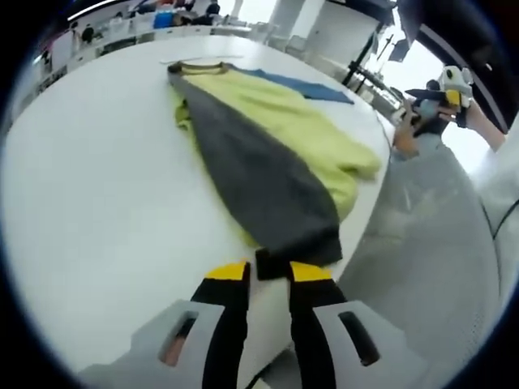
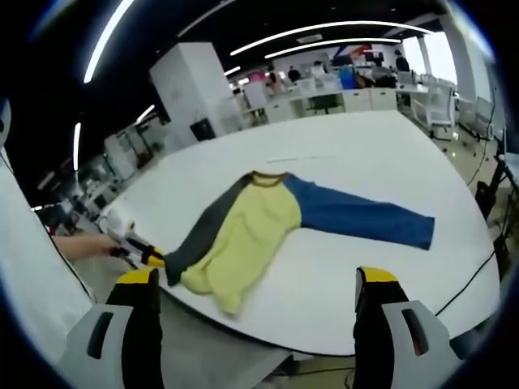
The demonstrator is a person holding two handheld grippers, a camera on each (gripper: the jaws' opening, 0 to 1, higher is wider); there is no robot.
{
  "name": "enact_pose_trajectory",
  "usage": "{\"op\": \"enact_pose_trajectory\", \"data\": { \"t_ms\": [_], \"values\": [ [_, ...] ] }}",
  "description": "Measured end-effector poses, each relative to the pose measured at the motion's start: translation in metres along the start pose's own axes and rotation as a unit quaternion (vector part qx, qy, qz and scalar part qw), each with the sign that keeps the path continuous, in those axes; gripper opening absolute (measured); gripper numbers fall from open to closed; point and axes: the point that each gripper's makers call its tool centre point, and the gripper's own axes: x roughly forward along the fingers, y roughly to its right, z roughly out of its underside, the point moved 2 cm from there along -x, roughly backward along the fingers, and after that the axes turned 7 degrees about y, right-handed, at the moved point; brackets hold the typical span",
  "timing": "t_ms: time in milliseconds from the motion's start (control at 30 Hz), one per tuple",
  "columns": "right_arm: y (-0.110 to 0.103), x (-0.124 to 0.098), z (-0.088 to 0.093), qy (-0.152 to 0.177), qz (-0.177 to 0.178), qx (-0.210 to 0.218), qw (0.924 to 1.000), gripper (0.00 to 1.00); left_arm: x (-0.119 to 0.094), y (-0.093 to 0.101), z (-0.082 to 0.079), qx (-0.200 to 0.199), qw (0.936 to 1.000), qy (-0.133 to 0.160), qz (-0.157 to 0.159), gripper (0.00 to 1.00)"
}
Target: Fold the garment on the visible template until the final outline fits inside the template.
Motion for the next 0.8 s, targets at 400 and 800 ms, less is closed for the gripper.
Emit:
{"op": "enact_pose_trajectory", "data": {
  "t_ms": [400, 800],
  "values": [
    [0.0012, 0.0026, 0.0018, -0.006, 0.003, -0.002, 1.0000, 1.00, 0.0073, 0.0010, 0.0027, -0.001, 0.9999, -0.015, 0.007, 0.00],
    [0.0013, 0.0030, 0.0007, -0.005, 0.004, -0.003, 1.0000, 1.00, 0.0019, 0.0010, 0.0029, -0.015, 0.9997, -0.016, 0.011, 0.00]
  ]
}}
